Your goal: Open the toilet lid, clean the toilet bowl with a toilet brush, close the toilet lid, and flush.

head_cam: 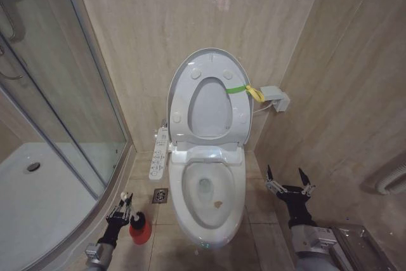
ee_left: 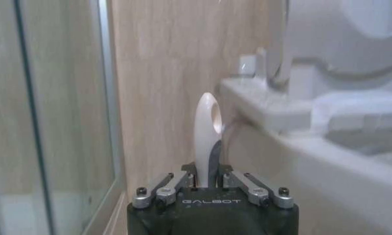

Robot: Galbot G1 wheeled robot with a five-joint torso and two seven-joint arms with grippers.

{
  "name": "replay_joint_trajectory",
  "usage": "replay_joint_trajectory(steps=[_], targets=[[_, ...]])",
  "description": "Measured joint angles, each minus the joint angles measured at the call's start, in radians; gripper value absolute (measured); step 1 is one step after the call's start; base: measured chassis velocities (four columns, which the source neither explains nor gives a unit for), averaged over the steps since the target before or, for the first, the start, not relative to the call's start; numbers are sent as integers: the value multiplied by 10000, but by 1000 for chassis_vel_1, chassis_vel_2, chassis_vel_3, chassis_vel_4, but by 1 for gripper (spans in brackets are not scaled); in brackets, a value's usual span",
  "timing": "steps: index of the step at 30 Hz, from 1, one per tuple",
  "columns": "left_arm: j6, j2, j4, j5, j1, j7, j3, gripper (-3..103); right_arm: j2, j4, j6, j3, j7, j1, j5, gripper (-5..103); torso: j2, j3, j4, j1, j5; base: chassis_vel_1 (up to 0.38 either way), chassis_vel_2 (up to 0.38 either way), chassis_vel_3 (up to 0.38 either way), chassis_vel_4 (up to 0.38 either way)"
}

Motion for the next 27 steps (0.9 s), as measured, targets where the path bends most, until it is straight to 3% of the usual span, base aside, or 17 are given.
replay_joint_trajectory(steps=[16,19,27], targets=[[60,220,-4502,183,2693,-211,-259,19,0,0,0,0,-1,0,0,100,1,-1,0,0,1,0,0,0,0],[220,245,-5649,226,3347,-229,-292,19,0,0,0,0,1,0,0,100,1,-1,0,0,1,0,0,0,0],[510,365,-7362,119,4089,-394,-384,19,0,0,0,0,0,0,0,100,0,0,0,0,0,0,0,0,0]])
